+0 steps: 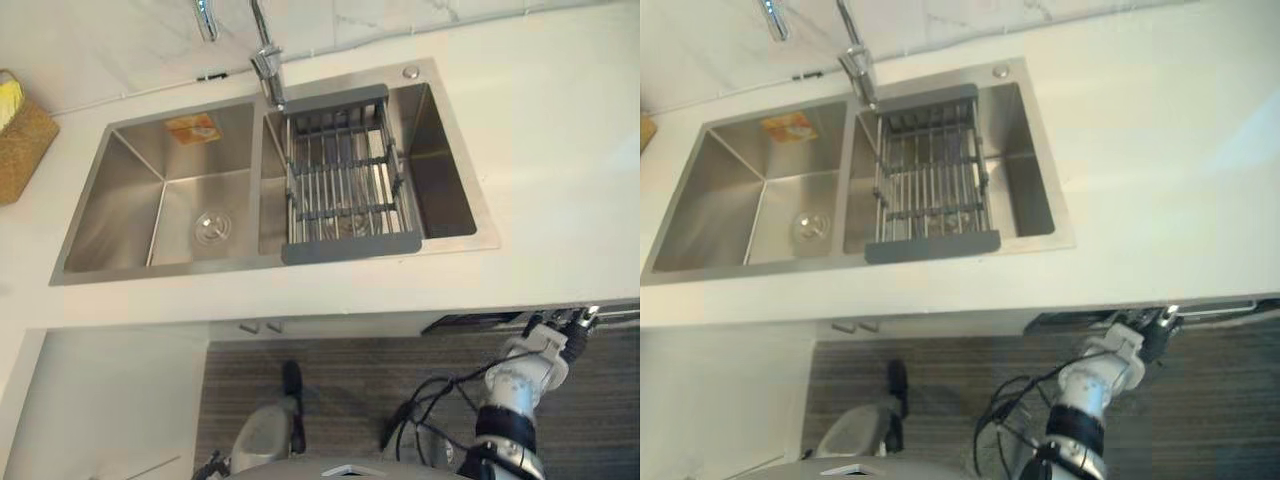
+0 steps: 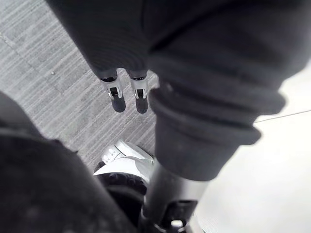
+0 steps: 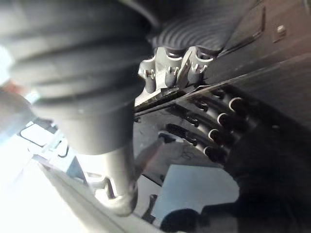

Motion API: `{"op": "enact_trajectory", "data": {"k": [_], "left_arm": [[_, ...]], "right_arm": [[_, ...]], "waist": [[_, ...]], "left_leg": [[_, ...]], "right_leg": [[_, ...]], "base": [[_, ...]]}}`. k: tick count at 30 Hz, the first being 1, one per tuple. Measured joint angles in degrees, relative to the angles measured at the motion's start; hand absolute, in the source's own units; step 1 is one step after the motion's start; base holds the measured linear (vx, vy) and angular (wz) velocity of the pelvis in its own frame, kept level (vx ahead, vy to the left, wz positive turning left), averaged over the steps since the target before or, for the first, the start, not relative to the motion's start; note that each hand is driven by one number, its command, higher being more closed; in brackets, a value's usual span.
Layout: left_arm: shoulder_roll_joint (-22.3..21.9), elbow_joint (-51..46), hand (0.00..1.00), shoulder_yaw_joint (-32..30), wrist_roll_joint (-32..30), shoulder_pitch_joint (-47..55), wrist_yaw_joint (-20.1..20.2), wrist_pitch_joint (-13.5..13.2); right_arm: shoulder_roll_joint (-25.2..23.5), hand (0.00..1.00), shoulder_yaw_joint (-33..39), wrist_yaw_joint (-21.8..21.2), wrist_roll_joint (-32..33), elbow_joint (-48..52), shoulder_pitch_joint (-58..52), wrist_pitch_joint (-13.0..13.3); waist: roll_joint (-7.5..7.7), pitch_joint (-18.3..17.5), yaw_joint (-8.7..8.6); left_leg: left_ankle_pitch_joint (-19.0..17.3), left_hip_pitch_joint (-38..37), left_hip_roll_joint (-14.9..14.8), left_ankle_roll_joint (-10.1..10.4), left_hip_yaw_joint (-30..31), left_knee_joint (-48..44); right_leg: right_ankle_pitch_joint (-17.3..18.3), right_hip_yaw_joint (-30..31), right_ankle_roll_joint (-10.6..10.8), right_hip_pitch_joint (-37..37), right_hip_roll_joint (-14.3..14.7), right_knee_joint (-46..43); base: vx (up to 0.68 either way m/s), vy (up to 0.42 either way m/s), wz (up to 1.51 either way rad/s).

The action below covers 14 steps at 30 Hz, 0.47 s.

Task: Walk over to the sink, pick up the cup, carry it to the dishwasher, place the cup inside the dishwasher, then close the dishwasher door

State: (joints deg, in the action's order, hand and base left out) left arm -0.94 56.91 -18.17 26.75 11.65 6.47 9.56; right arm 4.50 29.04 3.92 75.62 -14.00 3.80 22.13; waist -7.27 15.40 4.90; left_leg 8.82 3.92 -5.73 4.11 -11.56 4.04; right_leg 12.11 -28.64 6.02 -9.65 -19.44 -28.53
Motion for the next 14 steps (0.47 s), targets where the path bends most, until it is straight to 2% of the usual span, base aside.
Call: {"op": "enact_trajectory", "data": {"k": [3,4,7,11,13,14], "left_arm": [[-0.11,0.20,0.00,-0.99,-0.16,1.16,-0.34,-1.33],[-0.11,0.32,0.00,-1.52,-0.92,1.38,-0.55,-1.97],[0.52,1.42,0.00,-1.99,-2.19,2.54,-1.45,-3.34],[1.20,3.96,0.00,-0.94,-3.31,2.63,-3.17,-5.42],[2.35,4.66,0.00,1.50,-3.26,2.46,-3.71,-4.98],[3.17,4.70,0.00,2.95,-2.04,2.38,-3.71,-3.78]], "right_arm": [[-1.96,0.00,-5.01,-4.22,-1.79,-0.39,-5.42,-0.64],[-3.33,0.00,-6.88,-5.22,-2.96,-1.08,-8.38,-1.08],[-6.73,0.00,-10.76,-6.55,-9.07,-9.14,-13.84,-1.51],[-6.72,0.00,-10.81,-6.47,-15.23,-21.65,-15.72,-3.01],[-6.35,0.00,-10.79,-6.39,-19.08,-26.92,-16.44,-3.78],[-6.22,0.00,-10.79,-6.37,-22.34,-30.02,-16.47,-4.00]], "waist": [[1.08,-1.30,-0.31],[2.08,-2.47,-0.36],[3.90,-6.15,-0.56],[3.96,-7.59,-2.47],[4.22,-8.00,-3.24],[4.43,-8.07,-3.34]], "left_leg": [[-0.70,-1.69,-1.44,0.61,-3.53,-0.51],[-1.13,-2.47,-2.01,0.71,-4.54,-1.04],[-2.30,-5.43,-2.99,1.85,-7.77,-0.82],[-3.46,-8.21,-3.42,2.30,-10.50,-0.09],[-3.73,-8.66,-3.37,2.26,-11.58,0.29],[-3.97,-8.94,-3.34,2.08,-12.22,0.28]], "right_leg": [[0.14,0.11,0.37,1.95,1.32,2.12],[0.03,0.59,0.38,2.56,1.89,2.94],[-1.87,3.20,0.11,4.32,4.29,6.98],[-5.80,5.58,0.62,7.31,7.04,14.09],[-7.91,6.52,0.78,8.10,8.01,17.55],[-9.39,7.18,0.84,8.82,8.58,19.76]], "base": [[0.05,-0.019,-0.19],[0.07,-0.013,-0.26],[0.12,0.020,-0.54],[0.08,0.051,-0.45],[0.03,0.054,-0.38],[0.01,0.028,-0.20]]}}
